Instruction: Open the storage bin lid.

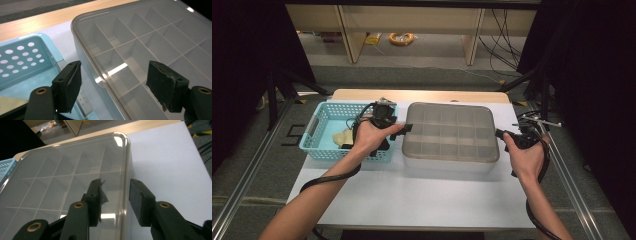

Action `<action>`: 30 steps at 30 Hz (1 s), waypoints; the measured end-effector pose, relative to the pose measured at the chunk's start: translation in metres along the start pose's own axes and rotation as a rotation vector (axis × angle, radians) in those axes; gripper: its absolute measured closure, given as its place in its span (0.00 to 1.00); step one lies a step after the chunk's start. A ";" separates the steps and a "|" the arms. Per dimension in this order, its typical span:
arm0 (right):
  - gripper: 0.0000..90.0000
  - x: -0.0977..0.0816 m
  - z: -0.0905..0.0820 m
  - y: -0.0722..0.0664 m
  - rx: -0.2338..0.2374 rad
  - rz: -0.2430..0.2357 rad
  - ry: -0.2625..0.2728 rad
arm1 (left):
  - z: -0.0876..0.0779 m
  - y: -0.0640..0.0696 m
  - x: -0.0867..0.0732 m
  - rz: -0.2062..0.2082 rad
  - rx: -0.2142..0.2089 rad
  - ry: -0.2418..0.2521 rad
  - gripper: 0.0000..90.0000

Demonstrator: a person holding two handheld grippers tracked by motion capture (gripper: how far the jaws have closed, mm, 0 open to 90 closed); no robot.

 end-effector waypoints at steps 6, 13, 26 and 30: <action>0.69 0.001 0.013 0.007 0.000 0.062 -0.051 | 0.016 -0.001 0.001 -0.029 0.017 -0.022 0.32; 0.69 0.004 0.020 0.010 -0.008 0.075 -0.075 | 0.028 -0.003 0.001 -0.053 0.025 -0.048 0.33; 0.67 0.002 0.029 0.007 -0.006 0.153 -0.149 | 0.036 -0.009 0.005 -0.115 0.036 -0.067 0.38; 0.66 0.004 0.034 0.013 -0.015 0.102 -0.145 | 0.038 -0.011 0.003 -0.125 0.026 -0.095 0.39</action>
Point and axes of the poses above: each handheld gripper's, and its own axes: z roughly forward along the jaws, x roughly out of its top, y roughly to its right, the point moved 10 cm from there along z, roughly forward along the jaws, and after that the axes turned 3 degrees about x, right-handed, at the moved point
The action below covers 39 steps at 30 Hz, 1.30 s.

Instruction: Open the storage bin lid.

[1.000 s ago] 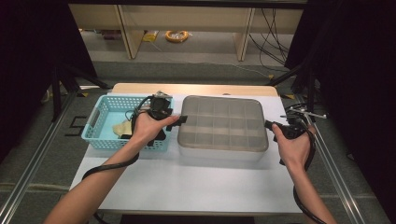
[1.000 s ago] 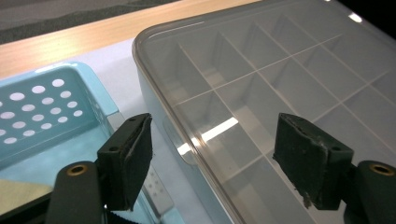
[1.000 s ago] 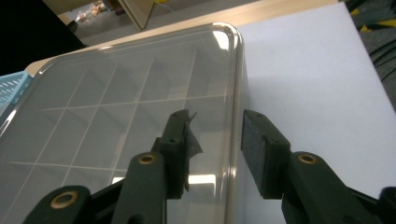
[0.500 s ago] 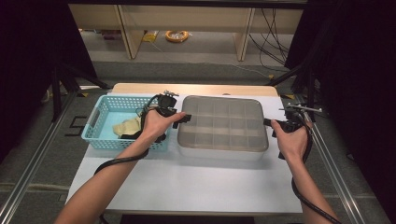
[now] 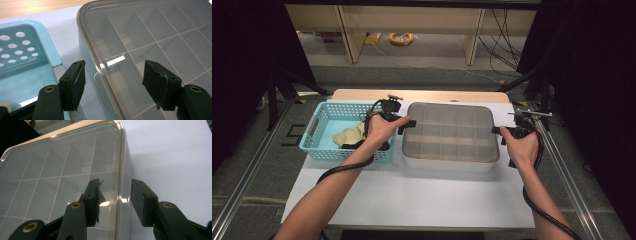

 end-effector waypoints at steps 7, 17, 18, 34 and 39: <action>0.65 -0.001 0.003 0.000 0.013 0.031 -0.023 | 0.005 -0.003 -0.002 -0.044 -0.013 -0.016 0.42; 0.65 -0.004 0.009 0.007 0.020 -0.004 -0.030 | 0.009 0.002 -0.007 -0.078 -0.056 -0.049 0.47; 0.65 -0.006 0.009 0.003 0.031 0.048 -0.036 | 0.009 0.003 -0.007 -0.079 -0.058 -0.051 0.47; 0.66 -0.005 0.012 0.002 0.044 0.123 -0.097 | 0.008 -0.002 -0.006 -0.137 -0.081 -0.046 0.55; 0.68 -0.004 0.011 0.001 0.042 0.120 -0.093 | 0.007 -0.004 -0.006 -0.174 -0.101 -0.046 0.60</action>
Point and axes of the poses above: each handheld gripper's, and its own axes: z roughly forward along the jaws, x roughly out of its top, y roughly to its right, the point moved 10 cm from there along z, roughly forward along the jaws, and after that the axes turned 3 degrees about x, right-handed, at the moved point
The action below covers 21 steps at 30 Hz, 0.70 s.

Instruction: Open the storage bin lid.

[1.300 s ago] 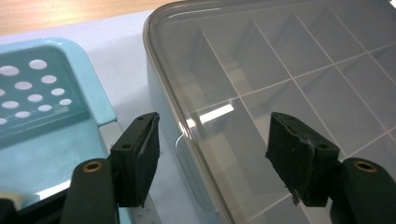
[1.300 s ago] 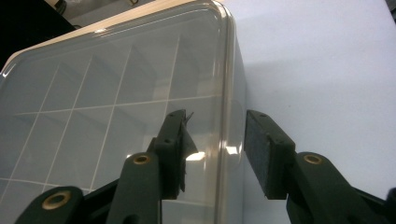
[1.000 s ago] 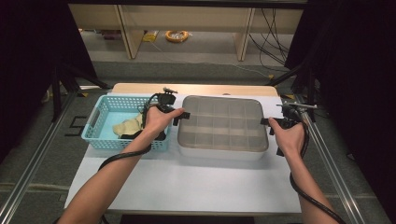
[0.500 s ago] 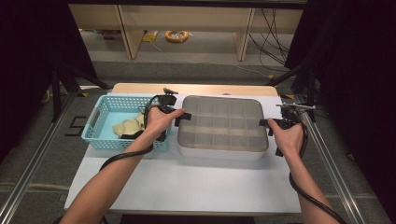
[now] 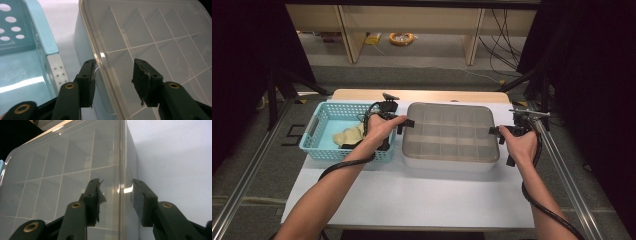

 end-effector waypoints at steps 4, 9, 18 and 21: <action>0.69 0.000 -0.001 -0.001 -0.008 0.015 0.002 | -0.002 -0.001 0.001 -0.015 -0.009 0.005 0.63; 0.71 0.002 -0.008 -0.008 0.067 0.041 0.020 | -0.009 0.002 0.008 -0.025 -0.020 0.045 0.66; 0.73 0.006 -0.026 -0.013 0.066 -0.021 0.082 | -0.028 0.008 0.018 -0.026 -0.053 0.110 0.72; 0.74 0.006 -0.031 -0.018 0.083 -0.008 0.088 | -0.031 0.010 0.021 -0.033 -0.061 0.132 0.74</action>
Point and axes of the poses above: each handheld gripper's, and its own axes: z roughly forward along the jaws, x roughly out of its top, y roughly to its right, the point moved 10 cm from there along z, roughly forward along the jaws, and after that the axes turned 3 degrees about x, right-handed, at the moved point
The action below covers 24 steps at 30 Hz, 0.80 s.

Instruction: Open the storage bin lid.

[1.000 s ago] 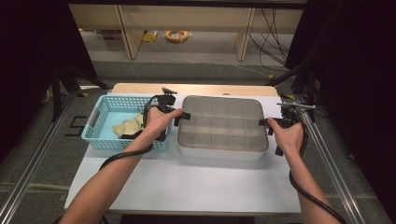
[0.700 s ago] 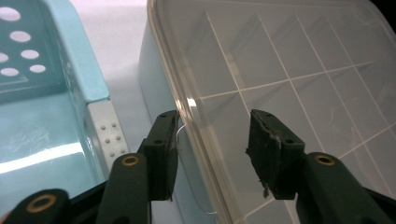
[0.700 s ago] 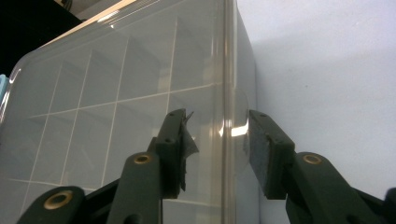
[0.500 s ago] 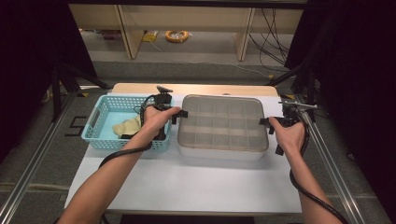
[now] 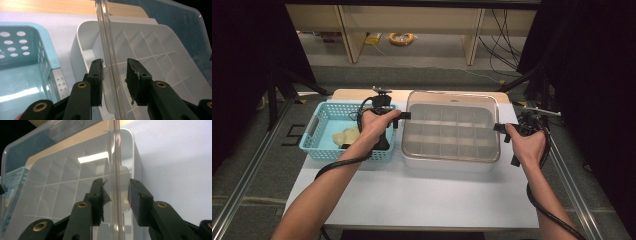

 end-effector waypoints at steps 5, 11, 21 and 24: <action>0.75 0.002 -0.006 -0.002 0.004 -0.053 0.020 | -0.007 0.003 0.004 0.027 -0.003 0.007 0.74; 0.76 0.002 -0.017 -0.005 0.008 -0.073 0.021 | -0.014 0.009 0.007 0.037 -0.016 0.031 0.75; 0.77 0.005 -0.030 -0.015 0.031 -0.076 0.048 | -0.027 0.016 0.012 0.067 -0.026 0.051 0.75; 0.77 0.005 -0.032 -0.017 0.034 -0.071 0.050 | -0.029 0.017 0.012 0.067 -0.026 0.055 0.75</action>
Point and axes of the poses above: each handheld gripper's, and its own axes: z roughly forward along the jaws, x roughly out of its top, y roughly to its right, the point moved 10 cm from there along z, roughly forward along the jaws, and after that the axes turned 3 degrees about x, right-handed, at the moved point
